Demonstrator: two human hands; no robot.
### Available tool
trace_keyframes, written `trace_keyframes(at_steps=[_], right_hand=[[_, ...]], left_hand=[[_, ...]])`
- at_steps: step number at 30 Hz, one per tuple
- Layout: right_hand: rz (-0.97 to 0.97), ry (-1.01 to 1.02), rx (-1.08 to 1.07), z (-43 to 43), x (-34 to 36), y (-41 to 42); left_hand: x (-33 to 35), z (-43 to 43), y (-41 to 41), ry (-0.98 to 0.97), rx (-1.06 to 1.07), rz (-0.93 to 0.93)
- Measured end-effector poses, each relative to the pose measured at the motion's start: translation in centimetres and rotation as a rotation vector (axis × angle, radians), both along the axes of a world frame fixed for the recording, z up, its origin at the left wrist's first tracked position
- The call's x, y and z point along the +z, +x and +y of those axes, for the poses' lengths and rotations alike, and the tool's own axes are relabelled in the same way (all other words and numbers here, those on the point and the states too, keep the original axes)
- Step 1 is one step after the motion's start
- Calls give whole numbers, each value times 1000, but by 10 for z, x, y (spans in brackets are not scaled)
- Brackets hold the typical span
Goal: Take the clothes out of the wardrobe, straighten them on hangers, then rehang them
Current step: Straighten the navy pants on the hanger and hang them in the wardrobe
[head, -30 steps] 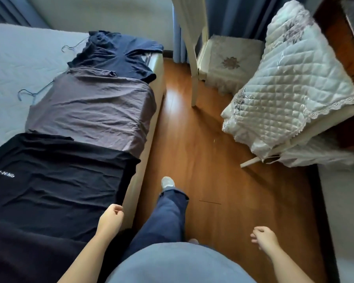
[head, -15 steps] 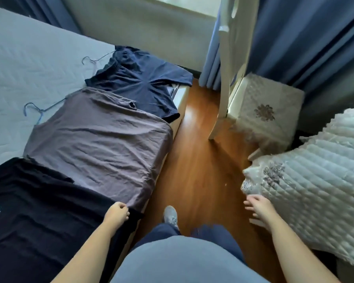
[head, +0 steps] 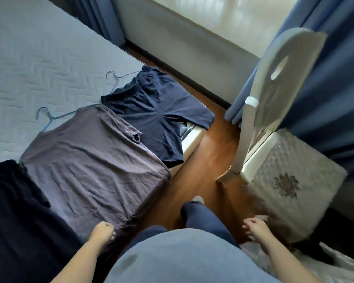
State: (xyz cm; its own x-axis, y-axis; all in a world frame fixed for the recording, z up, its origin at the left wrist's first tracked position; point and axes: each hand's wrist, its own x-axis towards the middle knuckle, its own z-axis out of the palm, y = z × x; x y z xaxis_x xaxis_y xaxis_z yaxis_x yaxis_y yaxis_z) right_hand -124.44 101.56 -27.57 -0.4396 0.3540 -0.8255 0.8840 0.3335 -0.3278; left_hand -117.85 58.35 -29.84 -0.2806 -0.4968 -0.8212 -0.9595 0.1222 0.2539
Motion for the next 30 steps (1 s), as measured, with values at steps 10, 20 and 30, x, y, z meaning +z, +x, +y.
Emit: trace_keyframes(at_steps=[10,20,30], right_hand=[[9,-108,710,-99,8,-233],[57,-135,841,-219,14,-358],[159,18,1077,-318,-36,-513]], left_hand=[[19,55,-116,-78,77,176],[-14,-25,-212,-55,371,78],[-42,-126,-354,-184,283,163]])
